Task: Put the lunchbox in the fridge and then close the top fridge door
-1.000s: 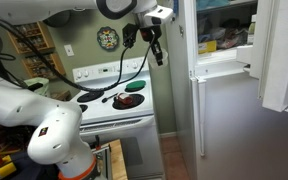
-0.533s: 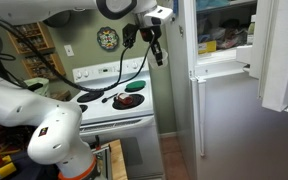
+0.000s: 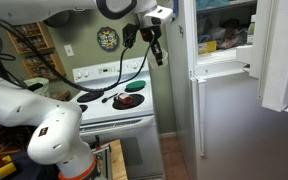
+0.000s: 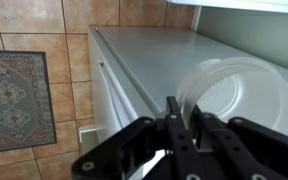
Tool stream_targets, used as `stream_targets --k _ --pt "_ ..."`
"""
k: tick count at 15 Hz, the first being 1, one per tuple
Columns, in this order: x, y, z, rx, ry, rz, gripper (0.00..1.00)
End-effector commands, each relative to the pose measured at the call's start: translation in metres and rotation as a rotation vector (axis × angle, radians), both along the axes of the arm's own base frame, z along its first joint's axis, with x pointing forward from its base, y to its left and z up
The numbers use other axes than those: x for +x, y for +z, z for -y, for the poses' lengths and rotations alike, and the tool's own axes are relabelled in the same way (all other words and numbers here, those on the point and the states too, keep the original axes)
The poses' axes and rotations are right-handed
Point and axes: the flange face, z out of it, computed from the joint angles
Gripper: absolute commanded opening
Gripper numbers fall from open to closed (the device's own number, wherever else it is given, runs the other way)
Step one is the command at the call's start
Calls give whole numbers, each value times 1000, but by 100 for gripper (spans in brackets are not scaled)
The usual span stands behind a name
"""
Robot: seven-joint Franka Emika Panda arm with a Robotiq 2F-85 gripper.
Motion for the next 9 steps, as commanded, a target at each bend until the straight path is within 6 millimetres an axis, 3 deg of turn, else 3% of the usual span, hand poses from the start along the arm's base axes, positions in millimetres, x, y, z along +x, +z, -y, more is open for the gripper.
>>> stream_targets --k 1,2,5,9 --pt "0 1 0 0 0 -1 11" --pt "0 1 0 0 0 -1 3" --pt "0 12 3 -58 -103 -18 3" --pt "-13 47 21 -189 -294 -31 3"
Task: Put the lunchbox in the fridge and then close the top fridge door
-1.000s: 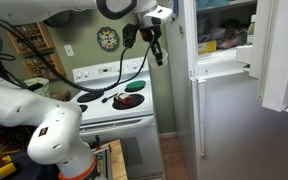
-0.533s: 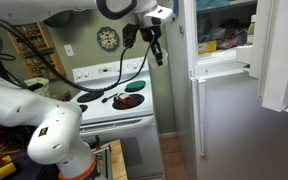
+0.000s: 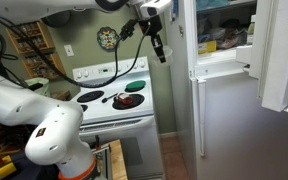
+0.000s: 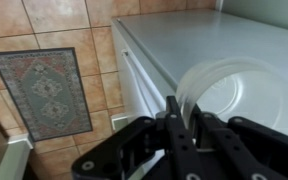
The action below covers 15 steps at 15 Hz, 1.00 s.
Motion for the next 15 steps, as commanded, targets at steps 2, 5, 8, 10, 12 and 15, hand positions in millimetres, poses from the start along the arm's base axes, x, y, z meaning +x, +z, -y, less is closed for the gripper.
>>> stream_targets --k 2,5,8,10,12,15 --pt "-10 40 21 -137 -217 -27 3" --pt "-3 58 24 -203 -352 -28 3" --pt "-9 53 23 -164 -274 0 11" --pt "-8 53 24 -163 -274 -1 11" --pt "-8 53 24 -163 -274 -2 3" --pt "-1 69 26 -67 -388 12 3"
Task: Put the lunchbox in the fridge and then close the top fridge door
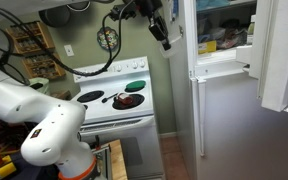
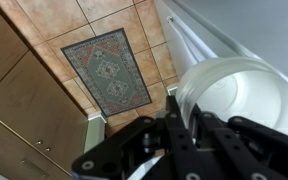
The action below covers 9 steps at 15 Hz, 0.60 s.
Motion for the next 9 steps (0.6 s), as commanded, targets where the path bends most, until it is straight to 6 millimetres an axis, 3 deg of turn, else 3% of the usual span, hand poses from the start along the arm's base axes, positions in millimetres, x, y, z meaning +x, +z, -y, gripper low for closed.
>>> stream_targets --k 1,7,8,9 --pt "7 22 0 85 -106 58 3" --pt "18 74 0 174 -324 207 3" --pt "20 80 -1 184 -363 235 3" --pt "12 70 -2 159 -289 200 3"
